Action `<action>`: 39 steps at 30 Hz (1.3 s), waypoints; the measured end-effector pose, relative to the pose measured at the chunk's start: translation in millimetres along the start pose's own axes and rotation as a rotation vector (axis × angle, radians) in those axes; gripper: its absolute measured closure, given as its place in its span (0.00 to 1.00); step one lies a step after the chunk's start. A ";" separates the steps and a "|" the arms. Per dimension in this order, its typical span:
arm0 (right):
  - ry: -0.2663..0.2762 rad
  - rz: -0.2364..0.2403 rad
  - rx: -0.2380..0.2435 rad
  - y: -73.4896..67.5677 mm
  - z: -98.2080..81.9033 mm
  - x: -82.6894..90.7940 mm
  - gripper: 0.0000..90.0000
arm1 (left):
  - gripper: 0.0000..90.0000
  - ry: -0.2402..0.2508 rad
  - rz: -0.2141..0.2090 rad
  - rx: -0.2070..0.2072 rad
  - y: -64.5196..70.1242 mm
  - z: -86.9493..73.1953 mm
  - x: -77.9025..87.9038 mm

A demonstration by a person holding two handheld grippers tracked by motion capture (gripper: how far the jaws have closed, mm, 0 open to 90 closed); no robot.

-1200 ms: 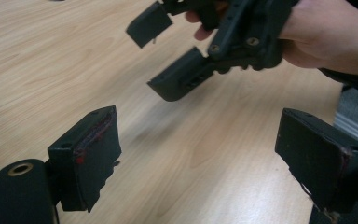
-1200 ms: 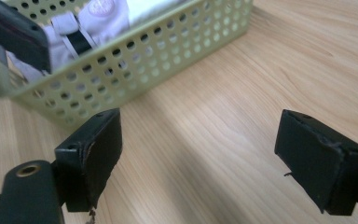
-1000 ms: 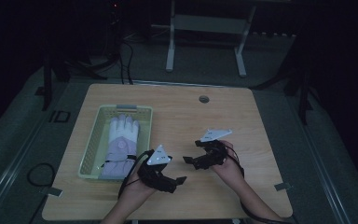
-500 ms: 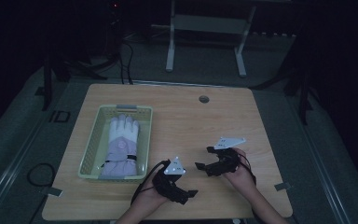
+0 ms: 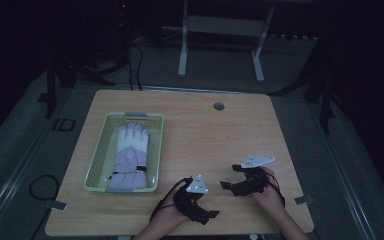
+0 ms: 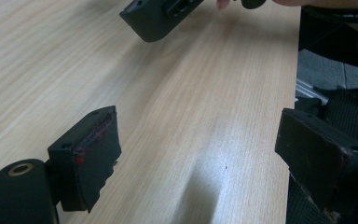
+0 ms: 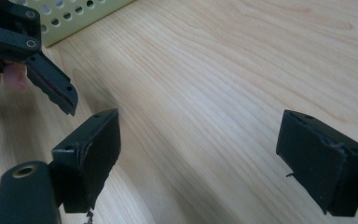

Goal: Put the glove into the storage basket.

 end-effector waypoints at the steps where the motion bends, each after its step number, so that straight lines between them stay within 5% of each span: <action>1: 0.000 0.000 0.000 0.0 0.0 0.0 0.15 | 0.16 0.000 0.000 0.000 0.0 0.0 0.0; 16: 0.003 -0.022 0.010 13.3 -21.5 19.8 0.15 | 0.16 -0.016 -0.042 -0.057 10.7 2.1 -19.4; 20: 0.008 -0.031 -0.005 17.4 -30.4 25.5 0.15 | 0.16 0.013 -0.094 -0.080 17.4 8.9 -25.2; 29: 0.058 -0.015 -0.014 20.2 -37.6 30.2 0.15 | 0.16 0.026 -0.097 -0.118 21.5 13.7 -32.9; 39: 0.042 -0.011 -0.025 21.8 -43.2 24.1 0.15 | 0.16 0.067 -0.101 -0.117 21.0 17.6 -27.2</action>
Point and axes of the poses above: each handheld gripper's, and its own axes: x roughly backward along the jaws, z roughly out of its top, y roughly to its right, the point moved 4 cm from there along -x, roughly forward along the jaws, and after that the axes turned 1 degree about -y, right-handed, at the moved point
